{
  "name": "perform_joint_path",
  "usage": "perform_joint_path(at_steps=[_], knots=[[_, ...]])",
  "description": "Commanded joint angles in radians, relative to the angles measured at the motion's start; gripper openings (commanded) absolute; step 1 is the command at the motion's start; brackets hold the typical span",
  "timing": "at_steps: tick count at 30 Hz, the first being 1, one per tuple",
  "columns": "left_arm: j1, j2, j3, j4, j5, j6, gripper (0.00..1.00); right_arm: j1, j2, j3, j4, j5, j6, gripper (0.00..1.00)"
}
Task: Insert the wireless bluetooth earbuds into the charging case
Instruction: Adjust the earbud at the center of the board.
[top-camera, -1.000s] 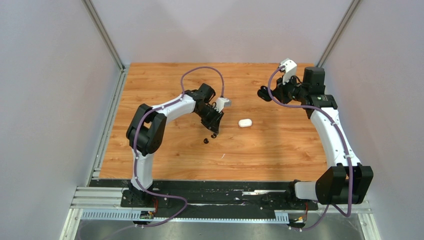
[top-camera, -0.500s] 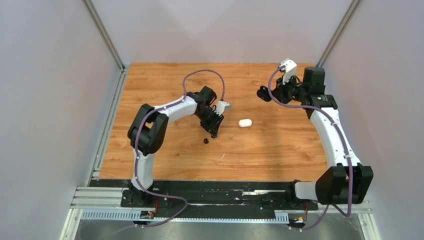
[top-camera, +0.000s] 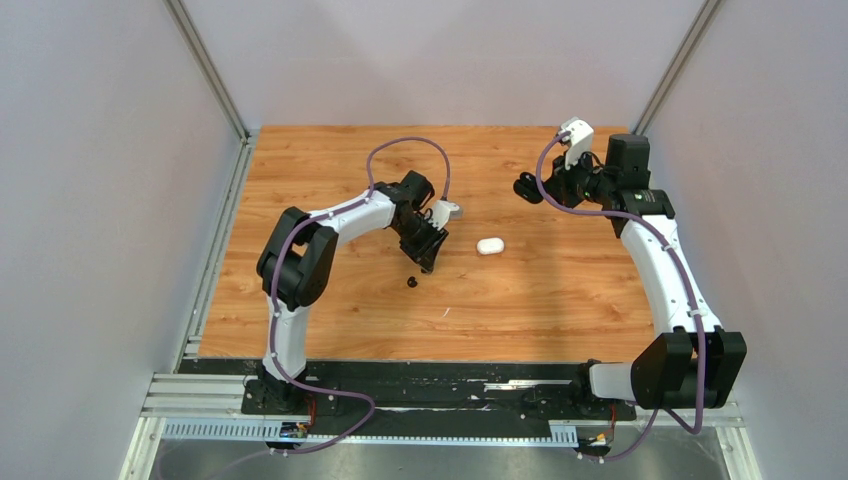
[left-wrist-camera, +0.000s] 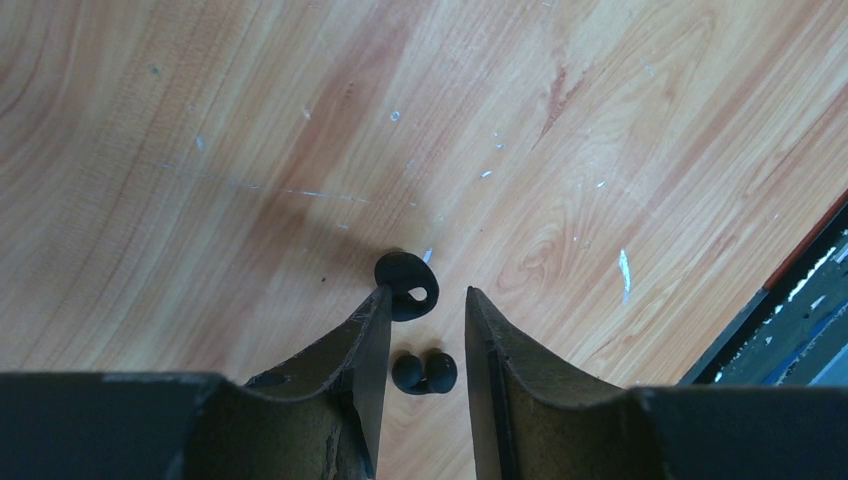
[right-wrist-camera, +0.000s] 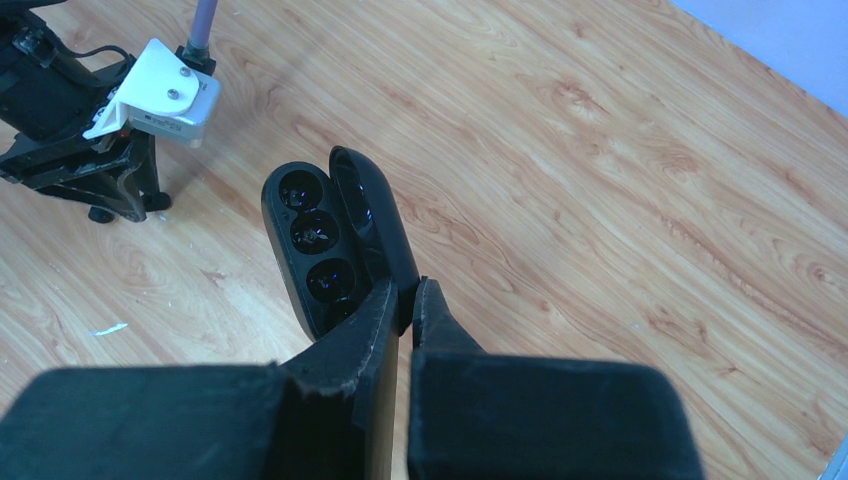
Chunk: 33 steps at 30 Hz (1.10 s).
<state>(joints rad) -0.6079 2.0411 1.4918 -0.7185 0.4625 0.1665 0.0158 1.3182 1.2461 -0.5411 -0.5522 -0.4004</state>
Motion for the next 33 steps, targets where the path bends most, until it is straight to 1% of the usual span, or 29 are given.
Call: perform_joint_path(at_steps=[1, 9, 11, 14, 16, 20, 23, 24, 27, 29, 30, 31, 32, 33], knots=[[-0.009, 0.030, 0.016, -0.001, -0.013, 0.038, 0.41, -0.008, -0.042, -0.006, 0.043, -0.025, 0.019, 0.00], [-0.012, 0.036, 0.024, -0.001, -0.020, 0.043, 0.39, -0.007, -0.046, -0.009, 0.045, -0.029, 0.022, 0.00], [-0.013, 0.036, 0.027, -0.001, -0.028, 0.044, 0.36, -0.007, -0.049, -0.010, 0.044, -0.029, 0.022, 0.00], [-0.012, 0.030, 0.033, 0.000, -0.037, 0.046, 0.27, -0.007, -0.050, -0.011, 0.044, -0.032, 0.023, 0.00], [-0.012, 0.025, 0.035, 0.002, -0.048, 0.045, 0.23, -0.007, -0.051, -0.011, 0.045, -0.032, 0.023, 0.00], [-0.012, 0.015, 0.045, -0.003, -0.067, 0.055, 0.20, -0.007, -0.052, -0.014, 0.046, -0.033, 0.023, 0.00], [-0.011, 0.017, 0.052, -0.012, -0.068, 0.065, 0.20, -0.007, -0.052, -0.013, 0.046, -0.034, 0.024, 0.00], [-0.009, 0.019, 0.055, -0.013, -0.061, 0.070, 0.21, -0.007, -0.053, -0.013, 0.046, -0.034, 0.025, 0.00], [0.000, 0.033, 0.072, -0.036, 0.038, 0.076, 0.25, -0.007, -0.054, -0.017, 0.044, -0.034, 0.026, 0.00], [0.012, 0.046, 0.081, -0.056, 0.165, 0.091, 0.28, -0.007, -0.055, -0.019, 0.045, -0.035, 0.025, 0.00], [0.019, 0.054, 0.088, -0.066, 0.255, 0.106, 0.28, -0.007, -0.057, -0.020, 0.045, -0.034, 0.026, 0.00], [0.021, 0.061, 0.098, -0.092, 0.296, 0.112, 0.28, -0.007, -0.057, -0.022, 0.044, -0.034, 0.026, 0.00], [0.024, 0.081, 0.105, -0.110, 0.367, 0.130, 0.28, -0.029, -0.057, -0.023, 0.045, -0.035, 0.027, 0.00], [0.025, 0.108, 0.126, -0.158, 0.395, 0.141, 0.28, -0.034, -0.058, -0.023, 0.045, -0.036, 0.028, 0.00]])
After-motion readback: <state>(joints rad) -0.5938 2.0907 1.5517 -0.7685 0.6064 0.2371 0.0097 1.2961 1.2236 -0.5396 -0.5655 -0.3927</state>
